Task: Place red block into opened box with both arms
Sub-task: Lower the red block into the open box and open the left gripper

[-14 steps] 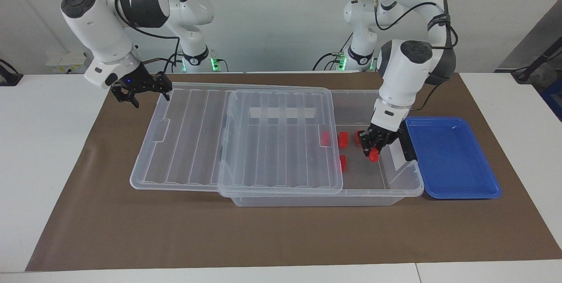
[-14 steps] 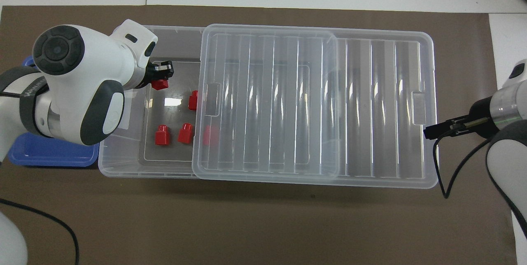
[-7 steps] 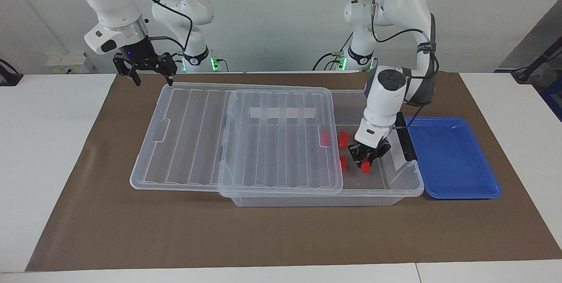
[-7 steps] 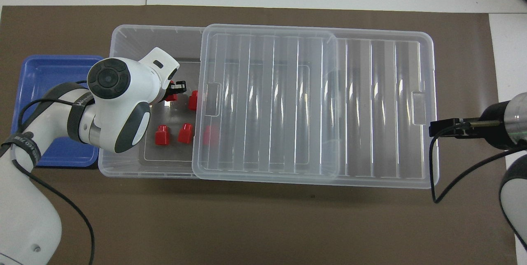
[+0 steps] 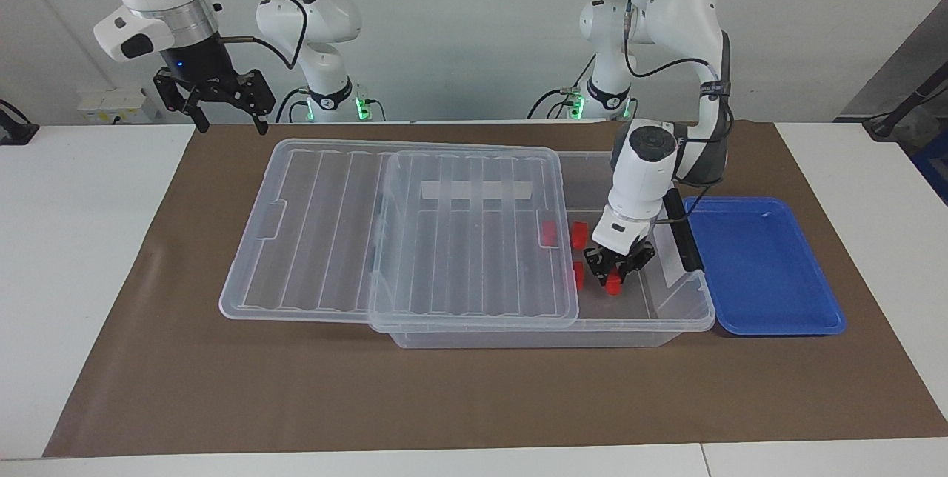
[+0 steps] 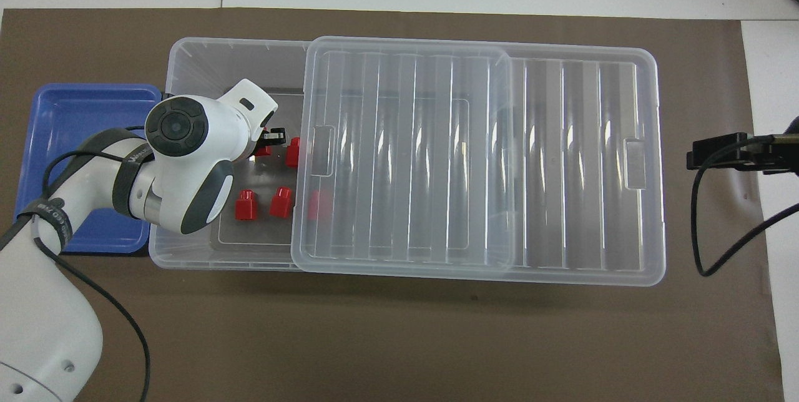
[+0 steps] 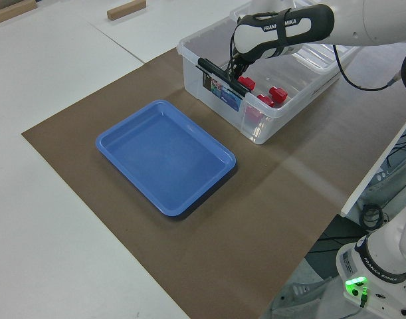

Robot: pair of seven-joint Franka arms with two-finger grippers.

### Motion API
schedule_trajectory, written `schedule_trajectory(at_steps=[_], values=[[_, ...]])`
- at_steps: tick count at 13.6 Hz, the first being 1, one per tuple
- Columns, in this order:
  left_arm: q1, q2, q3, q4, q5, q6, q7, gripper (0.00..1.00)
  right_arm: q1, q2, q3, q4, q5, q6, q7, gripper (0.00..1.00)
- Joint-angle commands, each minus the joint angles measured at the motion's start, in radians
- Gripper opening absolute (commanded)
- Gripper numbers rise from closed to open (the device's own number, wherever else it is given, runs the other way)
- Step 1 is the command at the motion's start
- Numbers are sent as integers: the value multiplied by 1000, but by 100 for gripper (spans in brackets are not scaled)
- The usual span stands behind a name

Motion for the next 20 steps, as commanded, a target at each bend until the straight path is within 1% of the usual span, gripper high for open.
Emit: schedule_trajectory(at_steps=[1, 3, 4, 5, 6, 7, 8, 15, 17, 19, 20], values=[[2, 9, 7, -30, 33, 53, -8, 0, -7, 47, 11, 66, -55, -30, 18, 100], [4, 9, 7, -30, 39, 52, -8, 1, -1, 49, 11, 48, -58, -22, 27, 100], [4, 9, 7, -30, 39, 53, -7, 4, -1, 43, 11, 36, -57, -21, 38, 100], [4, 9, 7, -30, 39, 53, -7, 10, 0, 37, 11, 20, -55, -15, 42, 100], [5, 9, 7, -30, 39, 53, -7, 29, 0, 37, 11, 17, -49, -13, 41, 100], [5, 9, 7, -30, 39, 52, -1, 74, -1, 34, 11, 16, -40, -19, 38, 100], [5, 9, 7, -30, 39, 53, -1, 87, 0, 32, 11, 13, -38, -21, 38, 100], [12, 8, 7, -9, 39, 21, -1, 90, 5, 17, 11, -18, -32, -28, 29, 100], [10, 2, 5, 26, 39, -48, -1, 90, 6, 17, 11, -15, -32, -24, 27, 100], [8, -17, 4, 92, 36, -178, 4, 91, 5, 15, 11, -15, -32, -28, 27, 100], [5, -33, 2, 129, 33, -262, 6, 100, 5, 14, 11, -14, -32, -28, 27, 100]])
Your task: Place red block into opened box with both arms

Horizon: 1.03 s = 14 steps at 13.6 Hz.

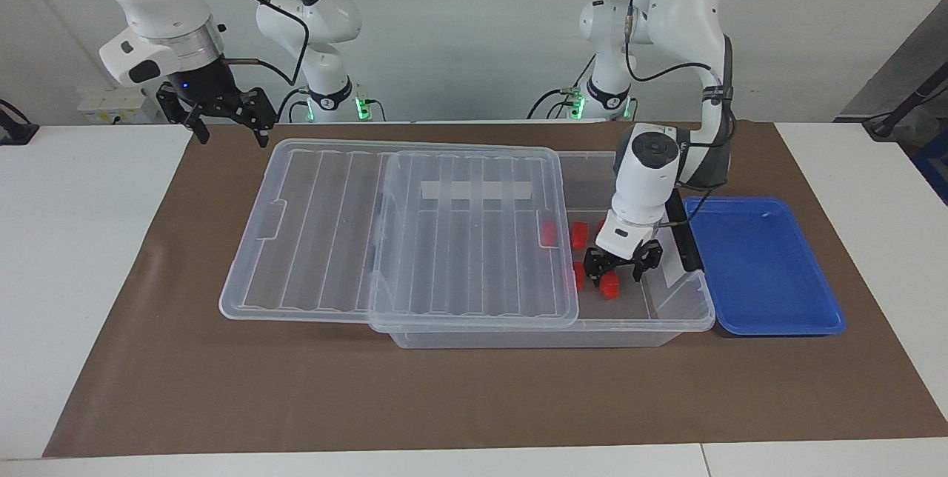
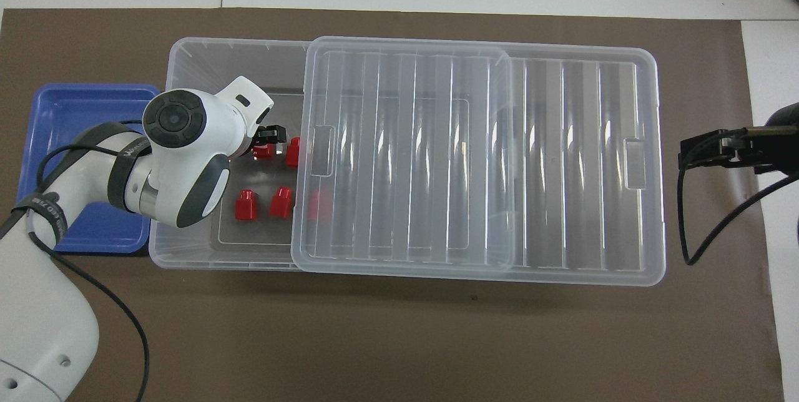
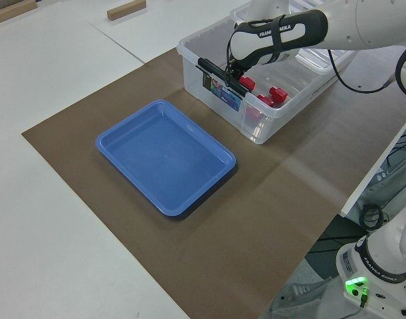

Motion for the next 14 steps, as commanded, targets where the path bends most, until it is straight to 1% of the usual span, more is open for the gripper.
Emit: schedule_trajectory(at_steps=[1, 3, 5, 8, 9, 10, 11, 12, 13, 14], values=[[-5, -60, -6, 89, 14, -209, 6, 100, -4, -25, 5, -20, 3, -4, 15, 100], [-6, -115, -9, 114, 13, -329, 29, 100, -4, -27, 5, -21, 3, -7, 15, 100], [-2, -165, -9, 140, 5, -421, 90, 100, -4, -27, 5, -21, 4, -6, 15, 100], [3, -169, 1, 302, 1, -634, 237, 100, -7, -27, 5, -21, 3, -1, 17, 100], [8, -176, 14, 330, 1, -677, 303, 100, -7, -27, 5, -21, 4, 3, 17, 100], [38, -210, 14, 335, 1, -689, 369, 100, -7, -27, 5, -23, 3, 8, 19, 100], [76, -248, 15, 324, -1, -693, 436, 100, -9, -25, 5, -23, 4, 11, 17, 94], [104, -273, 15, 317, -2, -702, 516, 100, -9, -27, 4, -32, 3, 23, 15, 85], [122, -288, 17, 312, -3, -712, 585, 100, -12, -36, 1, -56, 3, 57, 14, 60], [115, -305, 27, 291, -3, -711, 627, 100, -16, -45, -4, -90, 4, 110, 17, 31]])
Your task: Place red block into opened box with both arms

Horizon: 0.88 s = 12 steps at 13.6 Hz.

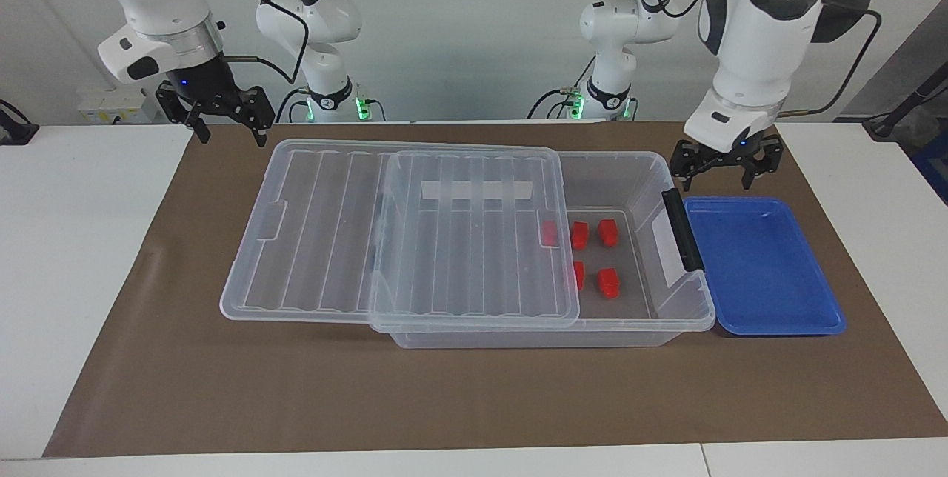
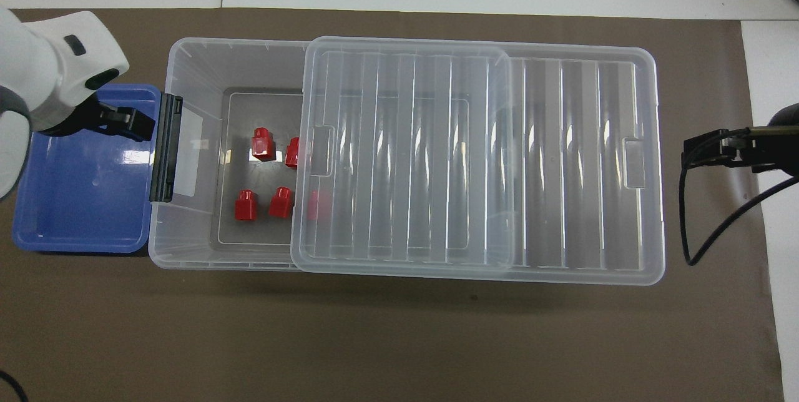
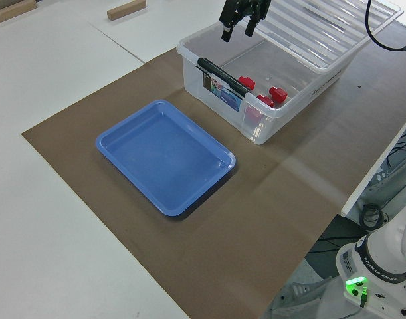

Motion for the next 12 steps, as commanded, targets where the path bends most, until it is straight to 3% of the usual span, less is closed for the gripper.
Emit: schedule_trajectory(at_steps=[1, 2, 7, 12], values=[[-8, -72, 22, -94, -2, -1, 83, 100, -29, -45, -2, -107, 4, 119, 26, 7], [-28, -96, 24, -127, -2, 0, 77, 100, -37, -51, -2, -136, 4, 148, 28, 0], [-103, -139, 45, -124, -2, -4, 86, 100, -92, -44, -2, -239, 4, 326, 25, 0], [-108, -170, 102, -127, -39, -17, 138, 100, -89, 76, -2, -244, 4, 469, 15, 0]])
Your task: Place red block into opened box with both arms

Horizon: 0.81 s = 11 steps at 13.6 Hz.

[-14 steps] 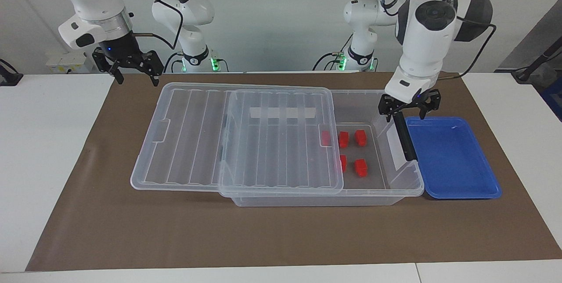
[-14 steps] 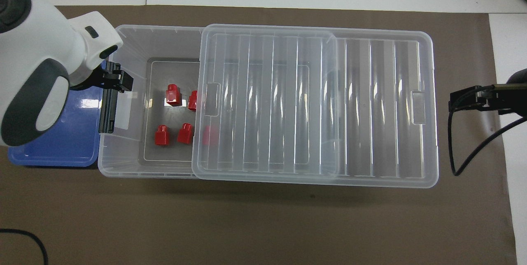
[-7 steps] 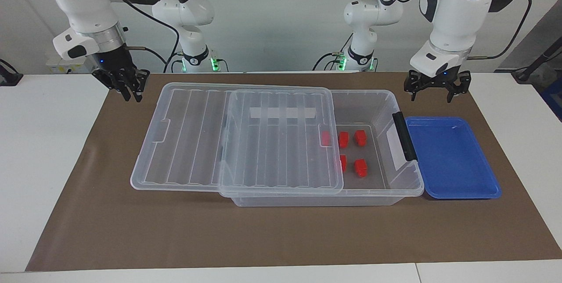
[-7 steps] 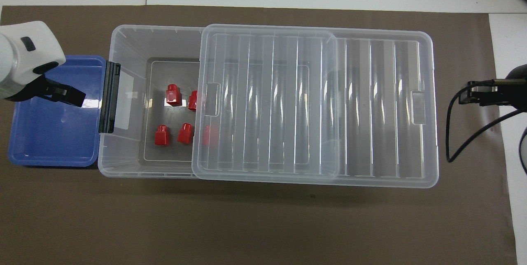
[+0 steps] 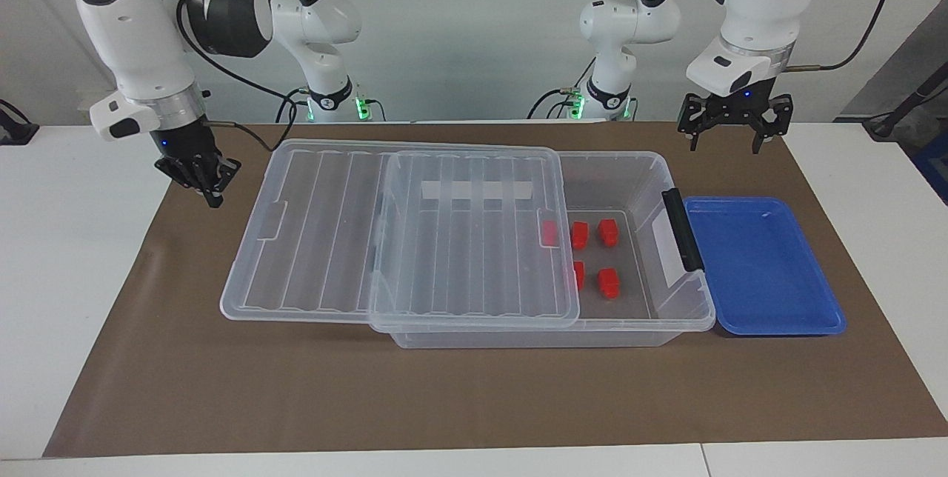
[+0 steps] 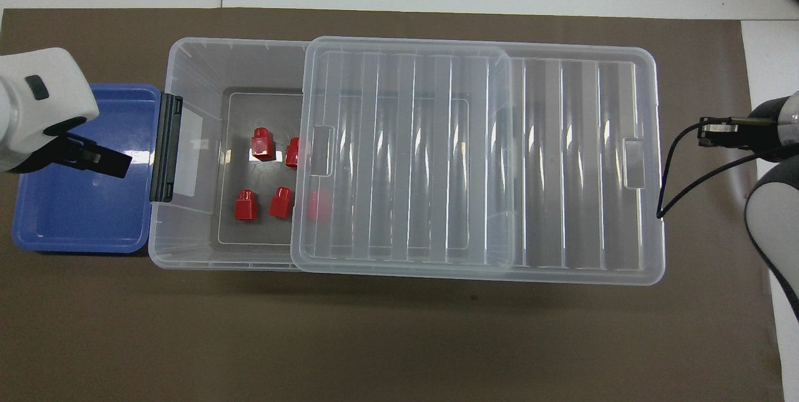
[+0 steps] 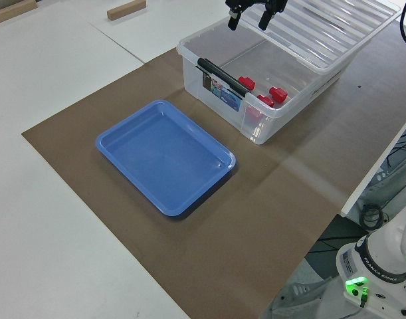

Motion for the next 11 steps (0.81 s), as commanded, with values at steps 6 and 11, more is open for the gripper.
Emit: schedule_trajectory(at_steps=[6, 11], values=[[-27, -34, 57, -94, -75, 127, 33, 100, -7, 136, 9, 25, 2, 170, 8, 0], [-27, -12, 63, -124, -75, 201, 33, 100, 7, 151, 15, 30, 4, 170, -12, 0]])
